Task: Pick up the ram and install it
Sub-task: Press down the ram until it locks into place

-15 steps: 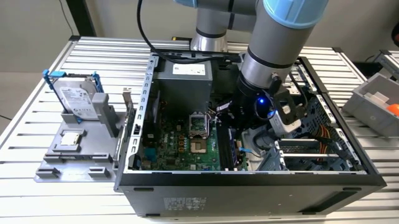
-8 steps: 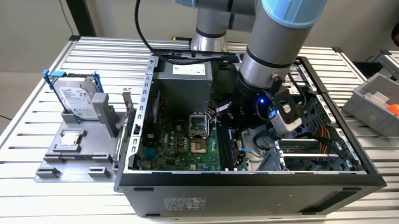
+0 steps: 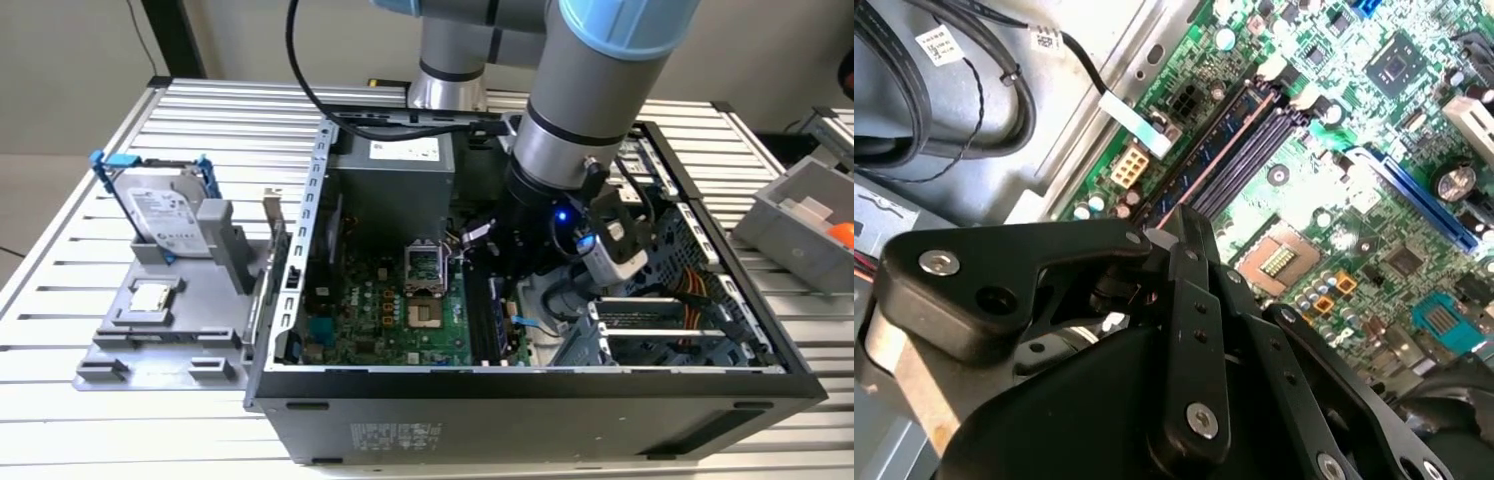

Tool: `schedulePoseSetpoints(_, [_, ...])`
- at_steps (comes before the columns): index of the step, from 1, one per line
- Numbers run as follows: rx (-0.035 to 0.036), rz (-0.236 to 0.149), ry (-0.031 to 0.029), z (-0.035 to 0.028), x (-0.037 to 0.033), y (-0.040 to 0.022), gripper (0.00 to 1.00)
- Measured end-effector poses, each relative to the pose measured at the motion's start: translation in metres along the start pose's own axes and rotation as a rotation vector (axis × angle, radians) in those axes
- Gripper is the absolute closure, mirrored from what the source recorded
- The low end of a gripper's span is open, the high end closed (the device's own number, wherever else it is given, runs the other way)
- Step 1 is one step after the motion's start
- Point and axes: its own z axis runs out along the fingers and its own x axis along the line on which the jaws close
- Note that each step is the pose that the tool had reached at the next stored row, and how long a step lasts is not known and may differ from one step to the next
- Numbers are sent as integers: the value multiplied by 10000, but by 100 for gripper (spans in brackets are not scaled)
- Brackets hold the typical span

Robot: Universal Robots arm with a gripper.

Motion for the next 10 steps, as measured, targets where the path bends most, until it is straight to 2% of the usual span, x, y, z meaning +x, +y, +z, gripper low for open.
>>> schedulePoseSetpoints(10, [1, -29, 0, -1, 4, 0, 100])
